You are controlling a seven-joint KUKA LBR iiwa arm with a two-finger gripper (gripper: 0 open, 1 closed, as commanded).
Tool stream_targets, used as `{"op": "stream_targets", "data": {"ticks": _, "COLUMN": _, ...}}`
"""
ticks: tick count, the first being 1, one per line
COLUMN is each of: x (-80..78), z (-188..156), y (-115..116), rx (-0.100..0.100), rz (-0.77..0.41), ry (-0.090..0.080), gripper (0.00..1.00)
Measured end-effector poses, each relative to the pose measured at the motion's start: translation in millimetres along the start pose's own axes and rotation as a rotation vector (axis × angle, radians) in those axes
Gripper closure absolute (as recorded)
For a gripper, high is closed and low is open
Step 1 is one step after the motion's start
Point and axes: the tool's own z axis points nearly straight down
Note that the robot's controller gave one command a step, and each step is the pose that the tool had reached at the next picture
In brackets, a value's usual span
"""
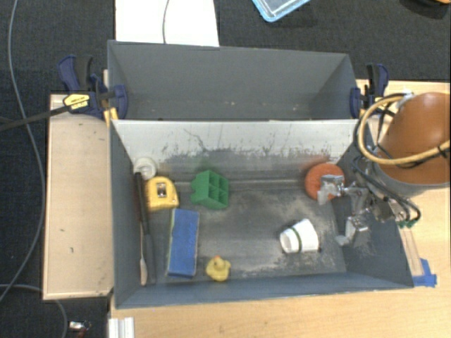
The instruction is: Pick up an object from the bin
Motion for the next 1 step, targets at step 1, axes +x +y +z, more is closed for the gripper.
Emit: {"op": "stream_targets", "data": {"ticks": 1, "x": 8.3, "z": 39.2, "y": 20.4, "rx": 0.003, "rz": -0.019, "ry": -0.005, "gripper": 0.0}}
